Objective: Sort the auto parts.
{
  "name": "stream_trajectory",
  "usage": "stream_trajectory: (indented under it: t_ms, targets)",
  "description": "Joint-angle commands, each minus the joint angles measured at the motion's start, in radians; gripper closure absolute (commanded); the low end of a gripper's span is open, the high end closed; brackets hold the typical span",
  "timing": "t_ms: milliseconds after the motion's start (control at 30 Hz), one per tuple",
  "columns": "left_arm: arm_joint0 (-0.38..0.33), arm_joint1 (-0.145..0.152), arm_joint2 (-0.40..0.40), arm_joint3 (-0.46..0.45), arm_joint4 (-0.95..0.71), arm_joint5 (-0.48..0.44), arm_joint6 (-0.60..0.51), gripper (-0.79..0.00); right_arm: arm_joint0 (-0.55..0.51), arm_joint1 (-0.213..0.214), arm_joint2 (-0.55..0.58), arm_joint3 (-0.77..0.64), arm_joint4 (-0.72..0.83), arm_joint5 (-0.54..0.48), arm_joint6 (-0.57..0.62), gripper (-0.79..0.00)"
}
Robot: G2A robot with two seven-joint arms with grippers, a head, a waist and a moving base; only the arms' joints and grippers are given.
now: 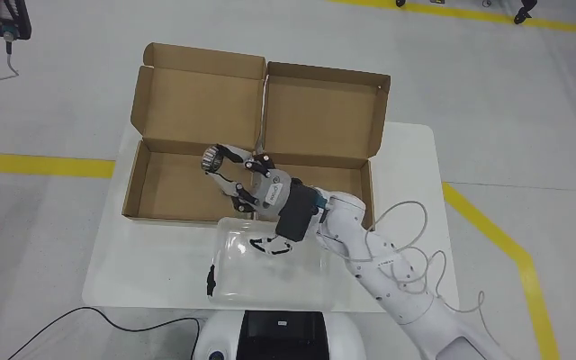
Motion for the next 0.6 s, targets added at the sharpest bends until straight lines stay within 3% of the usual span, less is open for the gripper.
stream_trajectory:
  t_ms: [0, 133, 267, 567]
  targets:
    - [0.000, 0.000, 0.000, 0.000, 0.000, 0.000, 0.000, -0.785, -0.007, 0.002, 0.008, -0.001, -0.014, 0.007, -0.007, 0.000]
    - [0.000, 0.000, 0.000, 0.000, 0.000, 0.000, 0.000, -0.785, -0.035, 0.009, 0.028, -0.023, -0.034, 0.017, 0.015, 0.000]
    - [0.000, 0.000, 0.000, 0.000, 0.000, 0.000, 0.000, -0.785, -0.048, 0.012, 0.032, -0.042, -0.032, 0.001, 0.111, 0.000]
    - [0.000, 0.000, 0.000, 0.000, 0.000, 0.000, 0.000, -0.785, 0.035, -0.009, 0.000, 0.072, 0.046, -0.047, 0.284, 0.000]
